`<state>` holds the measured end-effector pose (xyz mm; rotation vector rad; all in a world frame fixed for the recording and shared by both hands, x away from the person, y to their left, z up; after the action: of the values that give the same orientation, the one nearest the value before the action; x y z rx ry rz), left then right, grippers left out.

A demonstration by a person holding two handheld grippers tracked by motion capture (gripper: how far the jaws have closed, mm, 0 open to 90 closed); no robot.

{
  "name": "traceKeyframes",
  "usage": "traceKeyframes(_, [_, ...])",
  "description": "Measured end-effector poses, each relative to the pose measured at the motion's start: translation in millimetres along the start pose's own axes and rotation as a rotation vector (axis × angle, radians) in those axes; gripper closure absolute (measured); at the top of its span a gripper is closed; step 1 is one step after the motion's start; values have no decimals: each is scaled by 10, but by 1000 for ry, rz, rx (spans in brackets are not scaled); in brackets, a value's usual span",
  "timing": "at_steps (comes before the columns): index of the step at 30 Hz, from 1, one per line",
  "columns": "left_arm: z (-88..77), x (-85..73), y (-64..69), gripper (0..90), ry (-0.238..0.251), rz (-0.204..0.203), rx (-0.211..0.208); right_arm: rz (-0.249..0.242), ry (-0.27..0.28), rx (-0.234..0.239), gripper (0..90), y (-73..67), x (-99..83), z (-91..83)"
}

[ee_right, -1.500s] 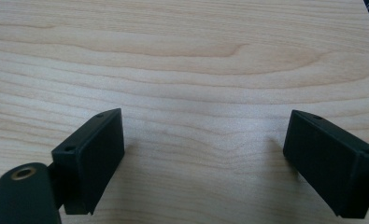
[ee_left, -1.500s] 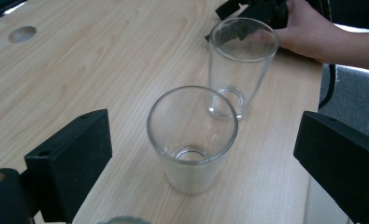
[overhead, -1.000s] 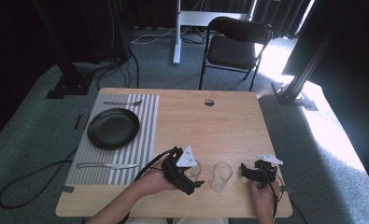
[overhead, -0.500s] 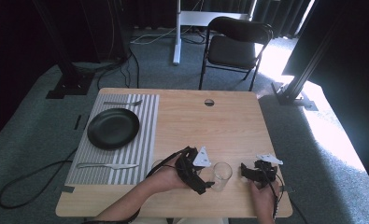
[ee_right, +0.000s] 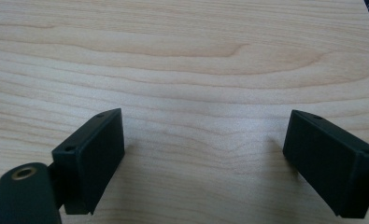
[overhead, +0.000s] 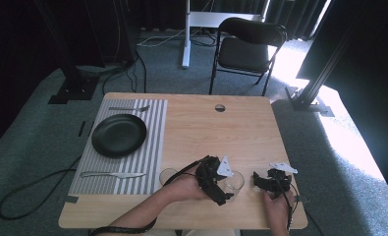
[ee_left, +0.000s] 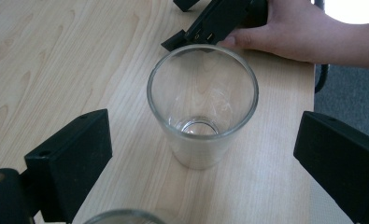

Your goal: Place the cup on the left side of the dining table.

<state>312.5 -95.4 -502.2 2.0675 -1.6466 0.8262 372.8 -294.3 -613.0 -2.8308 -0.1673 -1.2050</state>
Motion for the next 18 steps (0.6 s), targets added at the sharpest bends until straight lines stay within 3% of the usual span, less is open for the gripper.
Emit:
traceKeyframes(11, [166,106,21,47,-57,18,-1,-1,-1,0,120,0,0,0])
traceKeyframes(18, [238,149,12,47,-86,7,2,-1,-1,1,120,-1,0,0])
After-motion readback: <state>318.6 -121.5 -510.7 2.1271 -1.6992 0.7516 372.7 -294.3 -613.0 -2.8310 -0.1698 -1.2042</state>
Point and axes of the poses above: each handheld gripper's, and its own axes: z roughly forward along the jaws, x roughly out of its top, y roughly to its right, the point moved 9 cm from there along z, roughly forward along the jaws
